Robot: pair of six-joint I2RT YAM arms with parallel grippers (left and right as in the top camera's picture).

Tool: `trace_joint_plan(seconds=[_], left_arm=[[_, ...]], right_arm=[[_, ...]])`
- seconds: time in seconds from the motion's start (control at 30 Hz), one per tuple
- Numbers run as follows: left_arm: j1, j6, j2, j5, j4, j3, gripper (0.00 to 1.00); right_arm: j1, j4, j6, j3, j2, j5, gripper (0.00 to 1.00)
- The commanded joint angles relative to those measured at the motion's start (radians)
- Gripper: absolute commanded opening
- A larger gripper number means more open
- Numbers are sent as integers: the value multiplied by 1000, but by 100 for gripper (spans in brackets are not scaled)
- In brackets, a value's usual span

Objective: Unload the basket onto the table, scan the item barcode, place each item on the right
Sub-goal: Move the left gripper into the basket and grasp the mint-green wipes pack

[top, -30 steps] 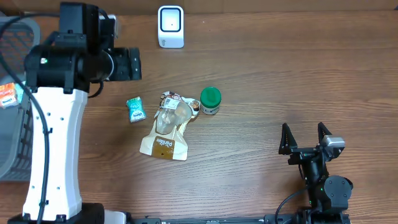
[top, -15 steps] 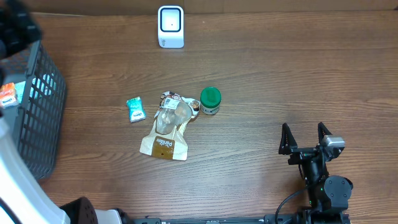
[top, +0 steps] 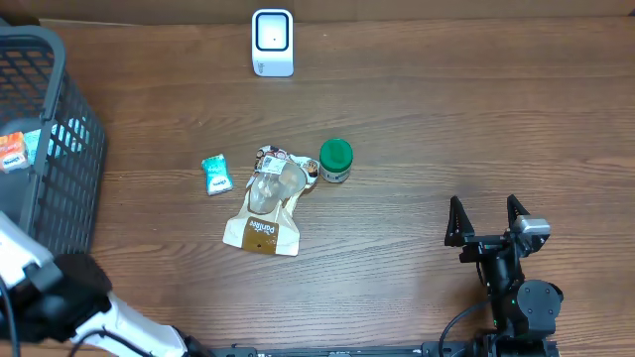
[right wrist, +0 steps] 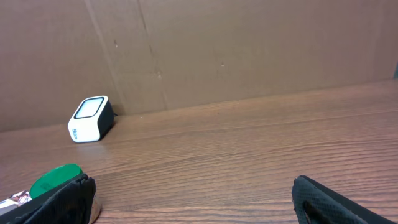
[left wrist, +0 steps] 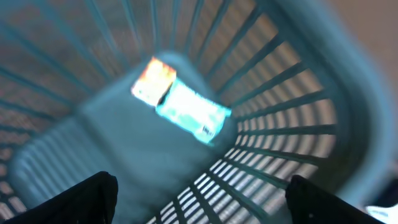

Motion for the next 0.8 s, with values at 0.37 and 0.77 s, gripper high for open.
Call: trace_joint_plan(seconds=[0.37,0.77], left_arm=[[-24,-35,269,9,77,-24,87],[-57,-35,395,4,144,-25,87]], right_arm=[[4,5,-2,-11,-11,-2,100],[4,5,-2,-11,-11,-2,100]])
